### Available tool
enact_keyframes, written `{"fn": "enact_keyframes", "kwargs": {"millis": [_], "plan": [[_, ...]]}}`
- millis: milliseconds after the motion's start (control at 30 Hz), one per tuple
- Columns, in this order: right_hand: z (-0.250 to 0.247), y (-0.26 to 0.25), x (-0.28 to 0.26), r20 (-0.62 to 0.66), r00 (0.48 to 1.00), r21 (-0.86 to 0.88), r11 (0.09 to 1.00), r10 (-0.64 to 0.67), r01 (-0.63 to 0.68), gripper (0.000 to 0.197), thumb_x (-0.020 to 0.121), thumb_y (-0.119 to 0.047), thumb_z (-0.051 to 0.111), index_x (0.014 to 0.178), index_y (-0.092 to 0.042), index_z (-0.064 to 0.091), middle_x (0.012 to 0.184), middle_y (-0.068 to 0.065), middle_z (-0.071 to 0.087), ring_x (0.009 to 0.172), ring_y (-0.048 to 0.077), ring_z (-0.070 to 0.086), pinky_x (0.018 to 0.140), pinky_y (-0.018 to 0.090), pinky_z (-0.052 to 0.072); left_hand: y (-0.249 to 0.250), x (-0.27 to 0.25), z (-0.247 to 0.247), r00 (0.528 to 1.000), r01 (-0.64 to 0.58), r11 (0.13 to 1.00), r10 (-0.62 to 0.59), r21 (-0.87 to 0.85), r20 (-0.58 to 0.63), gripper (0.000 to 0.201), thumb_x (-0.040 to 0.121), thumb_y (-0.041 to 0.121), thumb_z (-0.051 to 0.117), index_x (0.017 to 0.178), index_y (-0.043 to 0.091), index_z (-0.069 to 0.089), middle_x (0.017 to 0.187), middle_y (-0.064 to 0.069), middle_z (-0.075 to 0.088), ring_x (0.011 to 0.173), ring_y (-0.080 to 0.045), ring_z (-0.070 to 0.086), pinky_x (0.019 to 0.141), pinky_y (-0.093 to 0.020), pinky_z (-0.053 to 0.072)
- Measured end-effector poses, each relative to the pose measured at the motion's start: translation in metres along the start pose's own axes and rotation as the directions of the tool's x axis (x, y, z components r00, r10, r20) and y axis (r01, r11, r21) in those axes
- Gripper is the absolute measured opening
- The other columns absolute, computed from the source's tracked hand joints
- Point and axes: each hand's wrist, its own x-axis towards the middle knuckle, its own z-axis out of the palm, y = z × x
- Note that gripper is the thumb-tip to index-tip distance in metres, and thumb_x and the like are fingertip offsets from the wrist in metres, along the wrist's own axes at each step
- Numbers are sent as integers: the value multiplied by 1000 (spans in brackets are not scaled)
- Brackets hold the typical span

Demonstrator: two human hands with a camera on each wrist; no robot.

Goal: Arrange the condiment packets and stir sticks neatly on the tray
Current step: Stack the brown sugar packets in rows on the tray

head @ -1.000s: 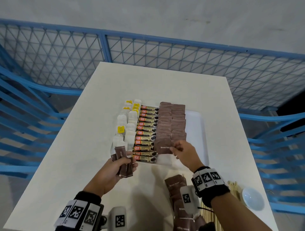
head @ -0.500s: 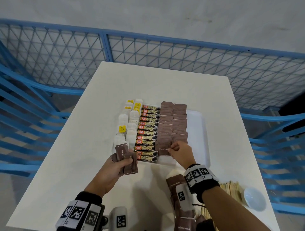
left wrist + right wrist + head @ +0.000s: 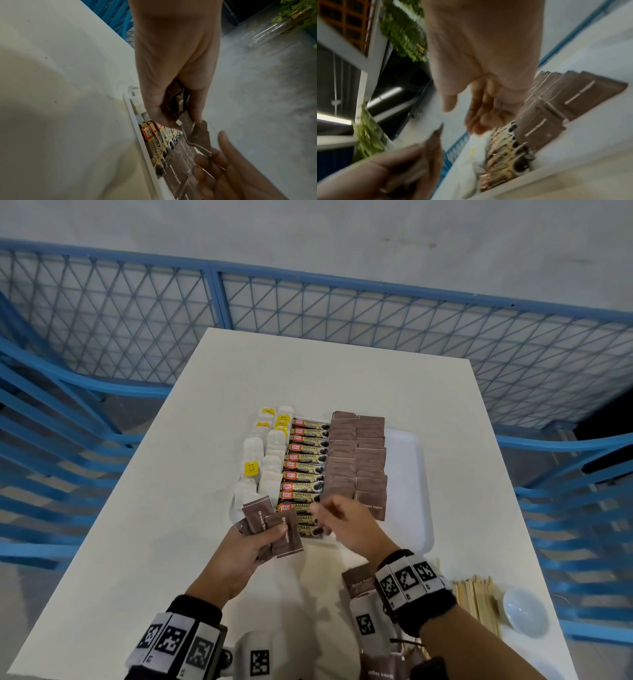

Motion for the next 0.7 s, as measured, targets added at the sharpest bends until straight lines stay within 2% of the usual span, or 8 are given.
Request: {"fn": "enact_keyframes", "kwargs": {"millis": [67, 133, 200, 267, 433, 500, 600, 700], "plan": [[7, -7, -5, 130, 991, 156, 987, 13, -34, 22, 87, -35, 61, 92, -14, 58, 74, -7, 61, 63, 4, 57, 52, 11, 42, 1, -1, 2, 1000, -5, 1000, 5, -3, -6, 20, 83, -6, 60, 96, 8, 68, 81, -4, 75, 75, -19, 71, 60, -23, 57], [14, -8, -6, 175, 985, 196, 980, 1, -35, 16, 84, -26, 67, 88, -13, 58, 73, -5, 61, 62, 5, 57, 52, 14, 44, 2, -2, 2, 1000, -14, 1000, 14, -11, 7, 21, 83, -6, 59, 99, 5, 68, 86, -8, 75, 77, -21, 72, 61, -24, 57], [16, -8, -6, 182, 983, 231, 972, -8, -35, 10, 85, -15, 66, 82, -15, 57, 71, -2, 60, 58, 1, 57, 52, 15, 46, 1, -3, 2, 1000, -9, 1000, 9, -13, 10, 22, 83, -4, 61, 101, 5, 68, 92, -11, 74, 83, -23, 71, 66, -25, 58], [14, -8, -4, 189, 982, 268, 962, 4, -55, 13, 88, -9, 61, 79, -15, 55, 73, -1, 58, 58, -1, 56, 55, 15, 48, 1, -3, 1, 1000, 6, 1000, -6, -8, -5, 22, 83, -2, 63, 101, 9, 68, 88, -5, 75, 80, -17, 71, 66, -22, 56], [12, -7, -4, 184, 982, 447, 885, 50, -129, 7, 94, -8, 50, 88, -12, 51, 81, 5, 62, 63, 8, 64, 54, 19, 52, 2, -4, 5, 999, 22, 999, -21, -39, 28, 20, 86, -1, 59, 97, 14, 67, 85, -1, 75, 75, -11, 70, 69, -23, 56], [14, -6, -6, 167, 983, 525, 838, 74, -152, 2, 93, -10, 52, 92, -12, 52, 83, 7, 64, 64, 13, 66, 54, 21, 53, 3, -4, 7, 999, 17, 998, -15, -57, 33, 22, 87, -2, 57, 97, 15, 67, 86, -1, 75, 77, -11, 71, 72, -24, 57], [15, -2, -9, 181, 980, 548, 819, 80, -169, 12, 87, -10, 63, 97, -11, 56, 86, 7, 67, 70, 18, 67, 59, 23, 54, 4, -4, 8, 1000, 9, 998, -8, -66, 26, 21, 87, -2, 57, 99, 13, 67, 88, -3, 75, 81, -14, 70, 78, -27, 56], [16, 4, -10, 142, 986, 547, 822, 93, -156, 10, 86, -4, 61, 91, -12, 59, 85, 6, 64, 70, 13, 65, 63, 23, 55, 3, -3, 7, 1000, 17, 996, -15, -87, 20, 19, 88, -4, 55, 96, 9, 66, 86, -6, 75, 77, -15, 71, 76, -27, 57]]}}
